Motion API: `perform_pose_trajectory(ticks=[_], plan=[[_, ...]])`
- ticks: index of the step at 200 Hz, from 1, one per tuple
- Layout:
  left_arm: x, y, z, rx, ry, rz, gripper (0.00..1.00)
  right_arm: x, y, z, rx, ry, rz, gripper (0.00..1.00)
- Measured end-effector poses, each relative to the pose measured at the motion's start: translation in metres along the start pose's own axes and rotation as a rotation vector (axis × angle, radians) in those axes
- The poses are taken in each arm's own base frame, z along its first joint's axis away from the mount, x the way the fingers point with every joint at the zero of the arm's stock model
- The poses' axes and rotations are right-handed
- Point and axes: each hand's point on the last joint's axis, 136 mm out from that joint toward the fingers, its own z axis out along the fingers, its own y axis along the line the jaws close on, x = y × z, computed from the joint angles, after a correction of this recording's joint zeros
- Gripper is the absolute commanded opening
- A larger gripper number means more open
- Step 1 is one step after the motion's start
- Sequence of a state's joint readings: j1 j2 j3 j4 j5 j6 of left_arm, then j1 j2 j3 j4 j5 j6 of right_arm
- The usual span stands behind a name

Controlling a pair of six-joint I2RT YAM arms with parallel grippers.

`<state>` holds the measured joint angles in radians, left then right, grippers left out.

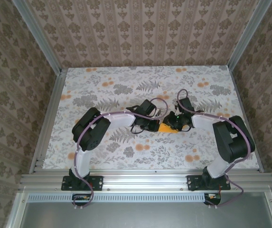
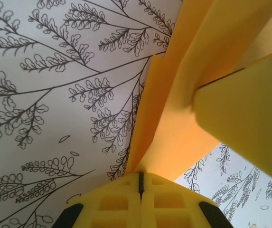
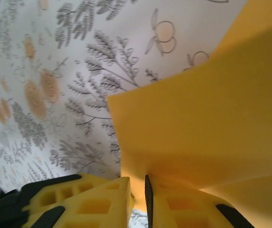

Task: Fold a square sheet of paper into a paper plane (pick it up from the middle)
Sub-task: Fourth fold the wing at the center of the table.

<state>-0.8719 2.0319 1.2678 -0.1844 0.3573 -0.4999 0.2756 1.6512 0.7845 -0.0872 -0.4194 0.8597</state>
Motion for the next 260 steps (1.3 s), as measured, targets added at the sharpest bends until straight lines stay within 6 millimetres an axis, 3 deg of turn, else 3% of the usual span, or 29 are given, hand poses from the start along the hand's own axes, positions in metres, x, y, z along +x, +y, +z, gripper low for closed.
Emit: perform_pose_trajectory(ticks=[135,176,218,260], plan=[[0.001,0.000,0.000,-0.005,0.000,0.003,0.03,-0.009,-0.016,0.008,0.012,-0.031,0.023,0.19],[0.002,-0.002,-0.002,0.004,-0.002,0.004,0.08,-0.010,-0.013,0.011,-0.013,-0.014,0.017,0.18],[0.018,0.006,-0.031,0.050,-0.038,-0.092,0.13,-0.005,-0.001,0.020,-0.066,0.045,-0.051,0.16],[0.015,0.029,-0.077,0.053,-0.193,-0.234,0.14,0.025,0.023,0.036,-0.116,0.151,-0.183,0.14]])
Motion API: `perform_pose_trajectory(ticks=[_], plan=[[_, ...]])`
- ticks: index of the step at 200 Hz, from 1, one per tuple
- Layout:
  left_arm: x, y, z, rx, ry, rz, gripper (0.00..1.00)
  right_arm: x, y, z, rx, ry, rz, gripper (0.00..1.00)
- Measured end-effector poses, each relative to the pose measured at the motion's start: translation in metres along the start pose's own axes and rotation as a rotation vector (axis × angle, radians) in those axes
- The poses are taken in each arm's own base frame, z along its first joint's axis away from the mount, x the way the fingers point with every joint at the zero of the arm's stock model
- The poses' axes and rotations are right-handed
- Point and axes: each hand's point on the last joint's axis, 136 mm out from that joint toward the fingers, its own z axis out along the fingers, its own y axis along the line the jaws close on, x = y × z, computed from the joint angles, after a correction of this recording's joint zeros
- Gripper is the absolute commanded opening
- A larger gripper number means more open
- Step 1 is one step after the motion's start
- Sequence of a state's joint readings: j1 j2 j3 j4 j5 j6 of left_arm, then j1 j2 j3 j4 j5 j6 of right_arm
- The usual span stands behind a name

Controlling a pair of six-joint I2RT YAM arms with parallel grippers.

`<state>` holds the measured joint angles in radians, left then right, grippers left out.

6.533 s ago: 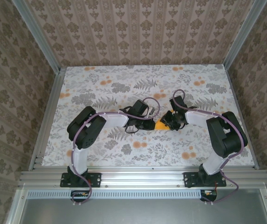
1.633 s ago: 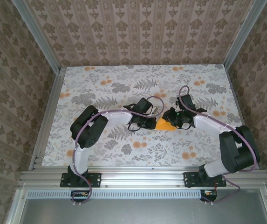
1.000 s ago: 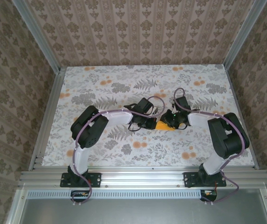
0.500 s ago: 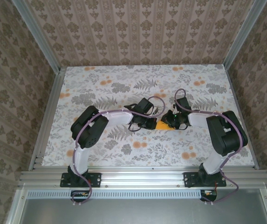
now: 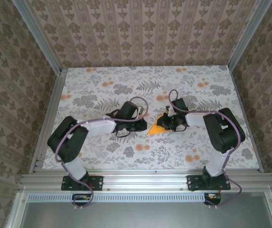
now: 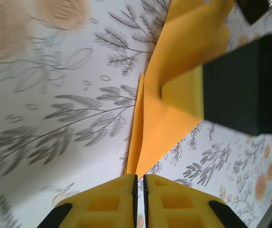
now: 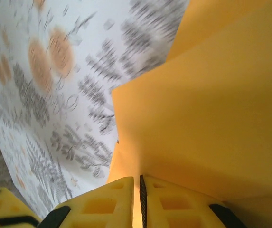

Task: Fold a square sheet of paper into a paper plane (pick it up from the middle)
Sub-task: Fourth fold the wing at the center of the table.

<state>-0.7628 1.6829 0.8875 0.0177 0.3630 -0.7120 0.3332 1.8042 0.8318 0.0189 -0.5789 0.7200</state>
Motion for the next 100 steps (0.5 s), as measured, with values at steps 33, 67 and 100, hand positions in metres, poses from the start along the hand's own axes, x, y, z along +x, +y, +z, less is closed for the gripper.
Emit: perform_pose_trajectory(ticks=[33,67,100], plan=[[0.004,0.004,-0.008,0.017,-0.046,-0.065,0.13,0.023,0.018,0.015,-0.031,0.084,-0.082,0.14],[0.014,0.002,0.000,0.031,-0.028,-0.092,0.07,0.031,0.024,0.020,-0.047,0.123,-0.109,0.13],[0.025,0.000,0.014,0.042,0.012,-0.092,0.05,0.031,0.025,0.021,-0.055,0.134,-0.108,0.13]])
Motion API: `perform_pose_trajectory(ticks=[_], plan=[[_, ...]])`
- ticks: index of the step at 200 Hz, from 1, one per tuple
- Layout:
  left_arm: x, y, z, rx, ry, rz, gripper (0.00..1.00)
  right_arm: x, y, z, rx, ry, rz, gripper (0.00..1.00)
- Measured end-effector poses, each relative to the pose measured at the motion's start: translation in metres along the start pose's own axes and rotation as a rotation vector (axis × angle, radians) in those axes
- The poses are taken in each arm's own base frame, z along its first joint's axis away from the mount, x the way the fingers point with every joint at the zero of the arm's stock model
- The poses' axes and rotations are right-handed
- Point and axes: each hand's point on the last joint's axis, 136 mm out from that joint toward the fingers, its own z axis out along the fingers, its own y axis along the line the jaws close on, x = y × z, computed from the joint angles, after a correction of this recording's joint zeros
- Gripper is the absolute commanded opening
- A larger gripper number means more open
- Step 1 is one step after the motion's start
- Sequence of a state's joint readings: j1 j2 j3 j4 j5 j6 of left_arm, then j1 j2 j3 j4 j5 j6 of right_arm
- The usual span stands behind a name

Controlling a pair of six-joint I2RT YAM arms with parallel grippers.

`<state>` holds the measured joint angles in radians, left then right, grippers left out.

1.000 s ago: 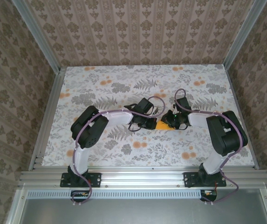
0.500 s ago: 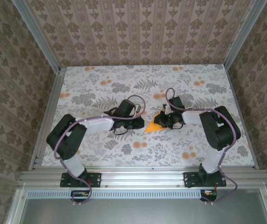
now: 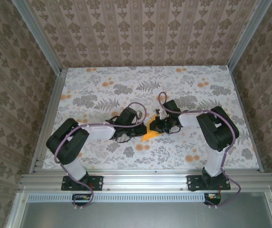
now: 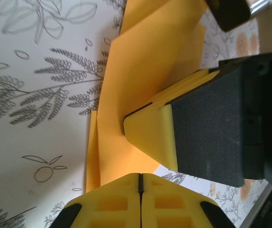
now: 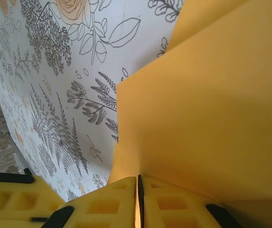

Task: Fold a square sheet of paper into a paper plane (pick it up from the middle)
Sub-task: Fourth fold the wing at the center of the table.

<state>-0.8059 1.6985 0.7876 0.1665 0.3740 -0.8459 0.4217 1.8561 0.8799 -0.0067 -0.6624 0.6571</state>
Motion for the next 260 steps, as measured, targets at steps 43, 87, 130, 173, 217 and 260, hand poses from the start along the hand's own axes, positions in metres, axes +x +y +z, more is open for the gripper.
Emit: perform_pose_trajectory(ticks=[43,87,130,173,217,260], plan=[[0.012,0.012,0.016,-0.023,0.054,-0.017,0.03,0.000,0.000,0.001,-0.003,0.004,0.001,0.13],[0.011,0.014,0.016,-0.047,0.061,-0.020,0.00,-0.001,0.001,0.001,-0.008,0.003,0.003,0.15],[0.011,0.015,0.016,-0.062,0.061,-0.013,0.00,-0.001,0.006,-0.002,-0.018,-0.004,0.018,0.15],[0.012,0.016,0.017,-0.073,0.070,-0.004,0.00,0.003,0.014,-0.002,-0.018,-0.014,0.010,0.10],[0.012,0.016,0.017,-0.076,0.072,0.007,0.00,0.002,0.005,0.000,0.011,-0.027,0.026,0.09],[0.013,0.016,0.017,-0.075,0.074,0.028,0.00,-0.012,-0.009,-0.007,0.023,-0.047,0.066,0.09]])
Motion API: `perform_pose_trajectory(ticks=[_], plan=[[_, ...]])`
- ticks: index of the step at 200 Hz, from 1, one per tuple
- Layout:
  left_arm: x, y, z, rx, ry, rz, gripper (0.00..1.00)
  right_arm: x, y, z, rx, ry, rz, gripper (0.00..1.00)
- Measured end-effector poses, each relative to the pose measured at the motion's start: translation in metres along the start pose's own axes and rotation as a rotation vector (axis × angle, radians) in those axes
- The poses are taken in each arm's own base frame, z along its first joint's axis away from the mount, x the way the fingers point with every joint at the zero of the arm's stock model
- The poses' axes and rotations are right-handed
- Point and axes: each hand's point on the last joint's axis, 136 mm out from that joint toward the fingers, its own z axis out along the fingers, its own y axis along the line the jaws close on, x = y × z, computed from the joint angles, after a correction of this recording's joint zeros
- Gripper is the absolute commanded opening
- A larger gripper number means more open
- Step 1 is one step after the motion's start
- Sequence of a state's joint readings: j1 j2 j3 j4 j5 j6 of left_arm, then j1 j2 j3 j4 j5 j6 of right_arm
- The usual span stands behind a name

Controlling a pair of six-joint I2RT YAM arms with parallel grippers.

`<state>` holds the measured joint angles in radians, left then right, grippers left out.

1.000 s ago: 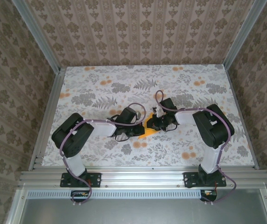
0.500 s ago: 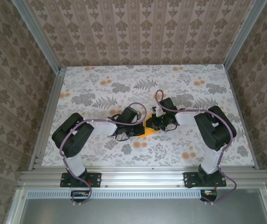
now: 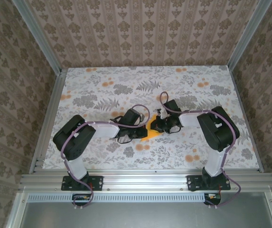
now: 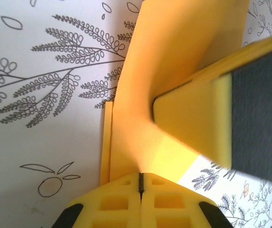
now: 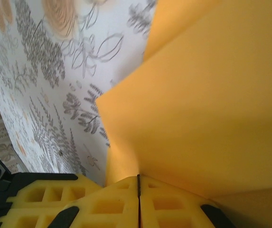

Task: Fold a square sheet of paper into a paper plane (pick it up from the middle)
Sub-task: Fourth fold the wing at the center of the table.

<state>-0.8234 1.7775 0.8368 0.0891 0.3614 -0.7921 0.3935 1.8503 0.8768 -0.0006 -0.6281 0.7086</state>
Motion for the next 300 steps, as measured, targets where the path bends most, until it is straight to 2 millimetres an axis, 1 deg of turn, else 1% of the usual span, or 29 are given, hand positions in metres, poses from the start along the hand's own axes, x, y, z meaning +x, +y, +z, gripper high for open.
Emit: perform_pose_trajectory(ticks=[22,87,121,149,162,172,180,190,202,212,222,234,249,258,270,282,300], plan=[[0.001,0.001,0.000,0.001,-0.001,0.009,0.00,-0.016,-0.009,-0.008,0.004,-0.028,0.033,0.09],[0.002,0.001,0.000,0.006,-0.006,0.035,0.00,-0.046,-0.023,-0.021,0.000,-0.074,0.103,0.10],[0.002,0.001,0.000,0.006,-0.006,0.037,0.00,-0.075,-0.040,-0.037,0.021,-0.156,0.148,0.11],[0.003,0.002,-0.002,0.001,0.000,0.034,0.00,-0.106,-0.055,-0.056,0.063,-0.255,0.173,0.11],[0.004,0.002,-0.002,-0.002,0.005,0.034,0.00,-0.116,-0.058,-0.063,0.073,-0.287,0.173,0.12],[0.005,0.003,-0.003,-0.004,0.008,0.033,0.00,-0.120,-0.056,-0.068,0.072,-0.303,0.165,0.13],[0.005,0.002,-0.003,-0.003,0.009,0.034,0.00,-0.120,-0.052,-0.071,0.068,-0.309,0.157,0.14],[0.005,0.002,-0.003,-0.003,0.010,0.033,0.00,-0.119,-0.041,-0.078,0.055,-0.321,0.136,0.14],[0.005,0.002,-0.003,-0.005,0.012,0.033,0.00,-0.115,-0.023,-0.087,0.036,-0.337,0.097,0.14],[0.005,0.002,-0.003,-0.006,0.013,0.032,0.00,-0.107,-0.007,-0.092,0.020,-0.342,0.063,0.14],[0.006,0.003,-0.003,-0.008,0.015,0.031,0.00,-0.097,0.005,-0.092,0.008,-0.335,0.035,0.13],[0.005,0.002,-0.003,-0.008,0.016,0.030,0.00,-0.081,0.016,-0.084,0.000,-0.305,0.007,0.13],[0.006,0.002,-0.003,-0.009,0.017,0.030,0.00,-0.062,0.018,-0.068,0.009,-0.251,-0.003,0.13],[0.005,0.002,-0.003,-0.010,0.018,0.030,0.00,-0.049,0.015,-0.056,0.021,-0.212,-0.001,0.13],[0.006,0.002,-0.003,-0.012,0.019,0.029,0.00,-0.037,0.011,-0.043,0.031,-0.169,0.006,0.13],[0.006,0.002,-0.003,-0.012,0.021,0.029,0.00,-0.030,0.007,-0.033,0.036,-0.137,0.017,0.13],[0.006,0.002,-0.004,-0.014,0.022,0.028,0.00,-0.026,0.002,-0.023,0.033,-0.110,0.032,0.13]])
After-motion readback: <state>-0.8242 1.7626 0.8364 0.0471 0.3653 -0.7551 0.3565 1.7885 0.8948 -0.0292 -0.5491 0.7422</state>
